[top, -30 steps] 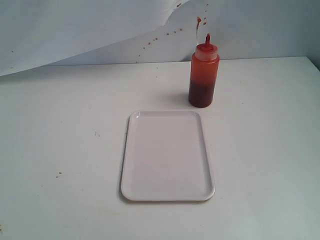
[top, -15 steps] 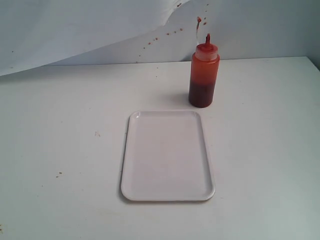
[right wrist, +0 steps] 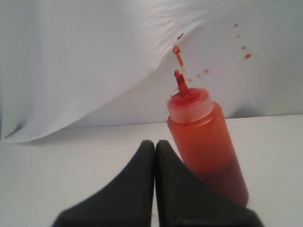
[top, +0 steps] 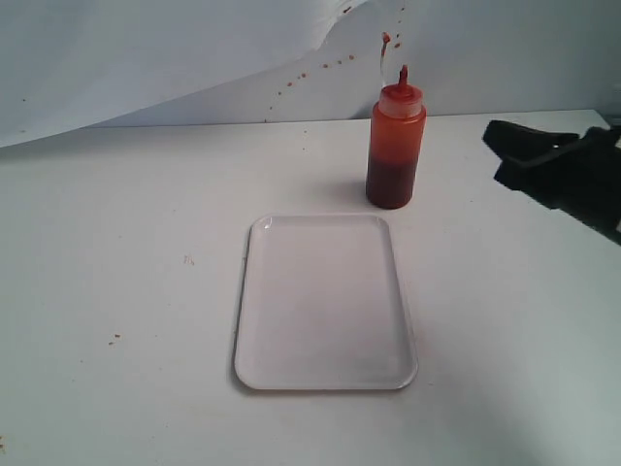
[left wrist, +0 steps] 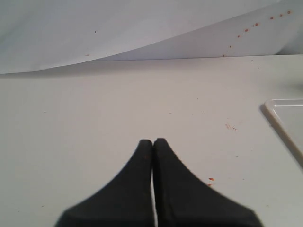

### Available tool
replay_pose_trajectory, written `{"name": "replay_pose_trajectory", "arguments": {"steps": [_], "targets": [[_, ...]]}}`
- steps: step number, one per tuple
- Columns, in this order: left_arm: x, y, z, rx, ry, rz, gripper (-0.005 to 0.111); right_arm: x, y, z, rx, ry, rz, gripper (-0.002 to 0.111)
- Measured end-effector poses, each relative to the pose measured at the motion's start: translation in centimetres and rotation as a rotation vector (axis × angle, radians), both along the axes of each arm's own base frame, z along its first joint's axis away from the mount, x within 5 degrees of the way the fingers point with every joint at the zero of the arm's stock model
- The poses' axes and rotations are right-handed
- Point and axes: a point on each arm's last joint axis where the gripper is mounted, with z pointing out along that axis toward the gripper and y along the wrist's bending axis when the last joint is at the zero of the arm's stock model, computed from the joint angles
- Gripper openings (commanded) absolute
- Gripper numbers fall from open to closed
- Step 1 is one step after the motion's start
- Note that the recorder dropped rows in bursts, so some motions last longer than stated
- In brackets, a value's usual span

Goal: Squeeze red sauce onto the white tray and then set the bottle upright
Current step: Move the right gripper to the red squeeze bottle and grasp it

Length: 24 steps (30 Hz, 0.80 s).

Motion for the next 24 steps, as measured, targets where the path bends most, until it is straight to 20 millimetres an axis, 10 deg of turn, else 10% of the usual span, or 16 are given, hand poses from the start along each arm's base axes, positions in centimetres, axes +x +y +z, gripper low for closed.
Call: {"name": "replay_pose_trajectory", "arguments": {"steps": [4,13,24], "targets": [[0.0,0.0,0.0,0.0,0.0,0.0,0.0,3.7,0.8,-3.3,-0.047,0.008,0.121,0.014],[0.0,0.0,0.0,0.0,0.0,0.0,0.0,8.2,1.4,-7.7,-0.262,-0.049,0.256,0.088],[0.0,0.0,0.0,0.0,0.0,0.0,0.0,11.9,1.0,-11.7,-0.351,0.015,0.235,0.093]]}}
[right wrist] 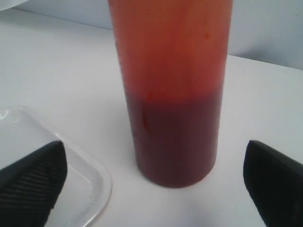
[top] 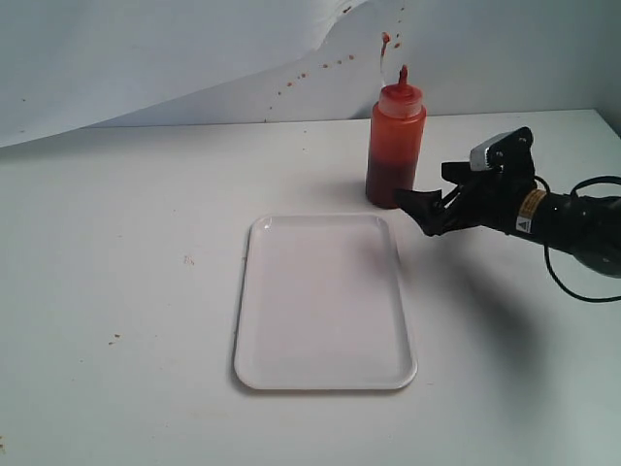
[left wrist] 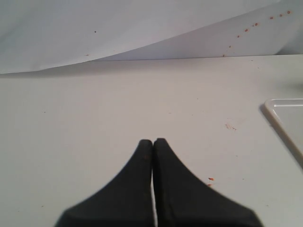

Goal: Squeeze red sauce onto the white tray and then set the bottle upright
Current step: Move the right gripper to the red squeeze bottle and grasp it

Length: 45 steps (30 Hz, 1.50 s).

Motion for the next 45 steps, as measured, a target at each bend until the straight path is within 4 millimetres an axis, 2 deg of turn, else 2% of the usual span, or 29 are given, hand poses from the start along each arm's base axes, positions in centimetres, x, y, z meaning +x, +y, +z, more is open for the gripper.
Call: {"name": "replay_pose_trajectory", "arguments": {"steps": [6,12,18,23,30,33,40,42,44,45], "targets": [[0.0,0.0,0.0,0.0,0.0,0.0,0.0,1.5,0.1,-1.6,0.004,-0.005,0.004,0.093],[0.0,0.0,0.0,0.0,0.0,0.0,0.0,2.5,1.5,-2.6,-0.002,-0.024,0.042,0.093],[0.0,0.0,0.0,0.0,0.0,0.0,0.0,3.5,3.0,-2.0,-0.033,-0.078,0.061,0.093],[0.0,0.0,0.0,0.0,0.0,0.0,0.0,4.6,3.4,-1.8,-0.092,-0.065,0.028,0.093],[0.0,0.0,0.0,0.0,0.0,0.0,0.0,6.4,3.4,-3.4,-0.104,-0.056,-0.011,0.093],[0.0,0.0,0.0,0.0,0.0,0.0,0.0,6.7,3.9,-4.2,-0.101,-0.051,-0.008,0.093],[0.0,0.0,0.0,0.0,0.0,0.0,0.0,6.4,5.3,-4.2,-0.09,-0.047,0.007,0.092],[0.0,0.0,0.0,0.0,0.0,0.0,0.0,6.5,5.3,-4.1,-0.074,-0.044,-0.013,0.085],[0.0,0.0,0.0,0.0,0.0,0.0,0.0,6.6,5.3,-4.1,-0.065,-0.036,-0.036,0.068],[0.0,0.0,0.0,0.0,0.0,0.0,0.0,6.7,5.2,-4.2,-0.07,-0.028,-0.046,0.056]]}}
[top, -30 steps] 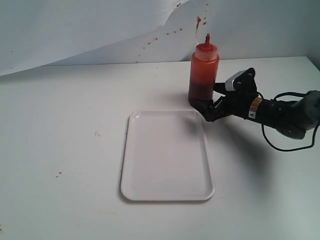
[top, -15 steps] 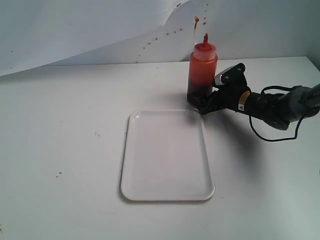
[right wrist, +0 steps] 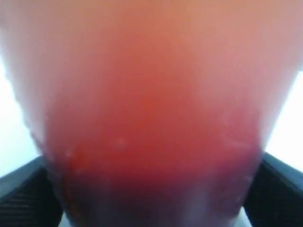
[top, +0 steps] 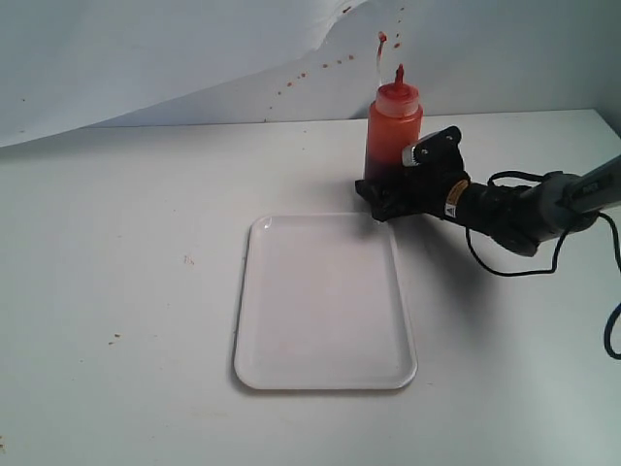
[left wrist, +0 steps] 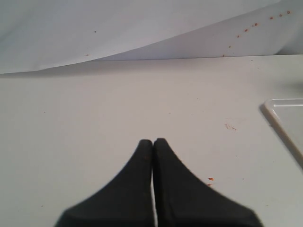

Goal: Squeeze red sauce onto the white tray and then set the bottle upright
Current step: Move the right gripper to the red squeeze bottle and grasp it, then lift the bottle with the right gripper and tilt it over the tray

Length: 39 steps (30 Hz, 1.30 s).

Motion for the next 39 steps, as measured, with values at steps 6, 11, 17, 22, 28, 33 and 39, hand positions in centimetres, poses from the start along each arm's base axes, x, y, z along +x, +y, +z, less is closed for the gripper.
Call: {"name": "replay_pose_trajectory", "arguments": {"steps": [6,11,17,22,28,33,39], "targets": [[0.0,0.0,0.0,0.0,0.0,0.0,0.0,0.2,-0.2,-0.2,-0.026,0.025,-0.028,0.008],[0.0,0.0,0.0,0.0,0.0,0.0,0.0,0.2,-0.2,-0.2,-0.026,0.026,-0.03,0.0],[0.0,0.0,0.0,0.0,0.0,0.0,0.0,0.1,-0.2,1.6,-0.13,0.02,0.019,0.0],[0.0,0.0,0.0,0.0,0.0,0.0,0.0,-0.5,0.5,9.2,-0.19,-0.059,0.148,0.0],[0.0,0.0,0.0,0.0,0.0,0.0,0.0,-2.7,0.7,17.5,-0.259,-0.142,0.277,0.0],[0.0,0.0,0.0,0.0,0.0,0.0,0.0,-5.4,0.5,24.1,-0.307,-0.21,0.322,0.0],[0.0,0.0,0.0,0.0,0.0,0.0,0.0,-9.5,0.1,31.8,-0.267,-0.331,0.303,0.0]]}}
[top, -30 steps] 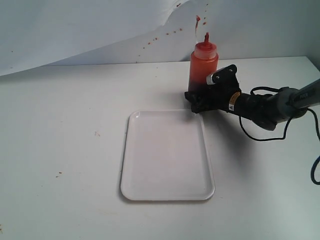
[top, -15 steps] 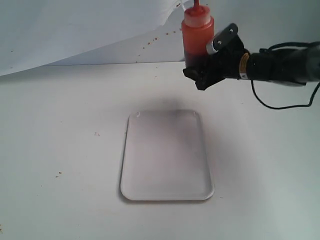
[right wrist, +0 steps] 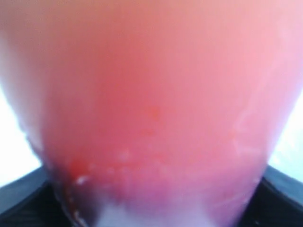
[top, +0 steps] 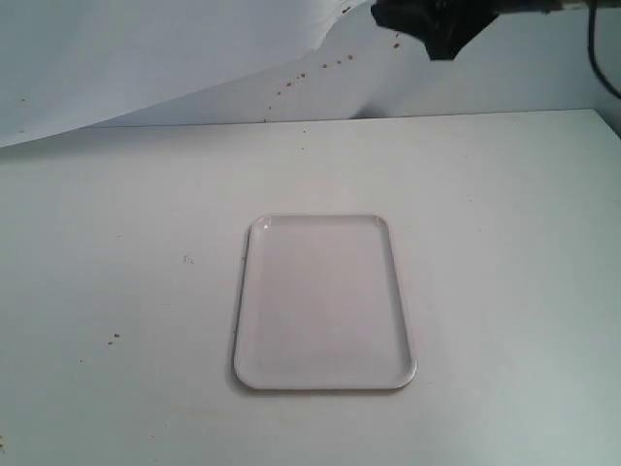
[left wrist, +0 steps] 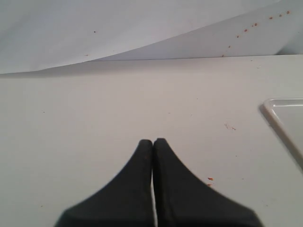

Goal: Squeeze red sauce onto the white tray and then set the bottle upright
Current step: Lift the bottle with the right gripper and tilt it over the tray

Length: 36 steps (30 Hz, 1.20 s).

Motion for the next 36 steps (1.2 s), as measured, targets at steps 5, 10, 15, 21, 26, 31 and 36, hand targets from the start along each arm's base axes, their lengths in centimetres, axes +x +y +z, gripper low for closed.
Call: {"name": "replay_pose_trajectory", "arguments": {"steps": [5,10,15,21,26,31,36], "targets": [[0.0,0.0,0.0,0.0,0.0,0.0,0.0,-2.7,-0.3,3.7,0.028,-0.074,0.005,0.0],[0.0,0.0,0.0,0.0,0.0,0.0,0.0,-4.8,-0.9,5.2,0.017,-0.132,-0.038,0.0],[0.0,0.3,0.1,0.108,-0.007,0.003,0.0,-5.2,-2.0,3.0,-0.1,-0.178,-0.141,0.0],[0.3,-0.1,1.8,-0.085,-0.195,-0.001,0.0,-5.2,-2.8,-1.7,-0.304,-0.178,-0.214,0.0],[0.2,0.3,3.9,-0.558,-0.421,0.057,0.0,-5.6,-1.9,-4.1,-0.55,-0.267,-0.246,0.0],[0.0,0.8,4.5,-0.785,-0.502,0.086,0.0,-6.5,2.2,-5.3,-0.781,-0.403,-0.206,0.0],[-0.7,0.5,7.4,-0.73,-0.588,0.018,0.0,-7.1,5.1,-6.4,-1.041,-0.548,-0.131,0.0]]}}
